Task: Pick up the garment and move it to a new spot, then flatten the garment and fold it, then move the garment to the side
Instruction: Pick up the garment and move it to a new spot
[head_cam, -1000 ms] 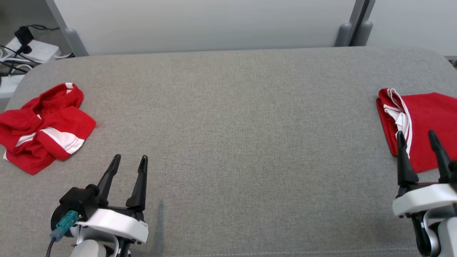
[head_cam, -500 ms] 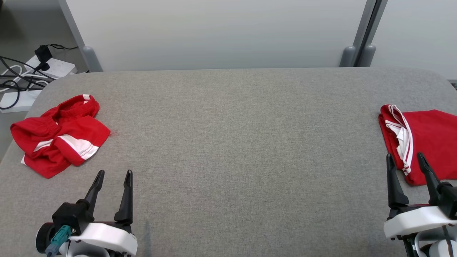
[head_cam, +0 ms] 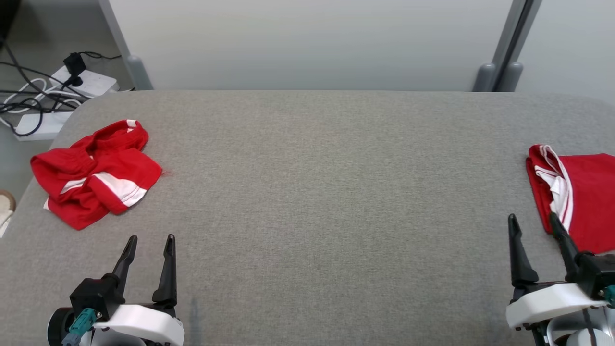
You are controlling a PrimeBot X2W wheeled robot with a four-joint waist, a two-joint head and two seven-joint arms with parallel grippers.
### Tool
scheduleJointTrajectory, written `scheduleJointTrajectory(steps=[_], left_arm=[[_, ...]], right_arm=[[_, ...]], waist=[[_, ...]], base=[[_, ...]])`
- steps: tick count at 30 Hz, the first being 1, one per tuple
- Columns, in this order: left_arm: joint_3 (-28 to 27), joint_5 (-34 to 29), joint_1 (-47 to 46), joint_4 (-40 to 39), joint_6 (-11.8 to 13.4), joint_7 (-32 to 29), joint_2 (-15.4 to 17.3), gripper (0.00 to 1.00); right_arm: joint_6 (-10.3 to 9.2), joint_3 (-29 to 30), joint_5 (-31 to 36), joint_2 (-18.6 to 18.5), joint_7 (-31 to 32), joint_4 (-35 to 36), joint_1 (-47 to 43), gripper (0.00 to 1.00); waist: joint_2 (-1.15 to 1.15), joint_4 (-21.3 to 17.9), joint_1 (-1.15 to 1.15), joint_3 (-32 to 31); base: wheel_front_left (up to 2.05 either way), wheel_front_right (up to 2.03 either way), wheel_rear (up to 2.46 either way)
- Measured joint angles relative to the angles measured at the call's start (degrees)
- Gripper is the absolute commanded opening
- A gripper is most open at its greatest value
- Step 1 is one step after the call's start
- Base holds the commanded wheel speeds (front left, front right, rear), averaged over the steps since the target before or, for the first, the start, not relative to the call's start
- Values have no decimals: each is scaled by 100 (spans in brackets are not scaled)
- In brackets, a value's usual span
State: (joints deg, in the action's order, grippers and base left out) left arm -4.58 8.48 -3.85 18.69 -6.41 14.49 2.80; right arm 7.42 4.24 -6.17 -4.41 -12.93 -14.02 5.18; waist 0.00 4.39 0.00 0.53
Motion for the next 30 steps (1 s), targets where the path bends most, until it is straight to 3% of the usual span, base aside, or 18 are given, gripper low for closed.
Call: scheduleJointTrajectory(steps=[8, 24, 30], left_arm=[[-143, -1, -7, -76, 63, 1, -32, 100], [-360, 201, 3, 27, 92, 1, -44, 100], [-385, 381, -59, 374, -12, 0, -60, 100]], right_arm=[[0, -404, -69, -22, 0, -16, 29, 100], [0, -698, -112, -155, 0, -168, 339, 100], [0, -870, -111, -169, 65, -155, 432, 100]], waist=[[0, 546, 0, 83], [0, 2300, 0, 337], [0, 2404, 0, 580]], base=[[0, 0, 0], [0, 0, 0], [0, 0, 0]])
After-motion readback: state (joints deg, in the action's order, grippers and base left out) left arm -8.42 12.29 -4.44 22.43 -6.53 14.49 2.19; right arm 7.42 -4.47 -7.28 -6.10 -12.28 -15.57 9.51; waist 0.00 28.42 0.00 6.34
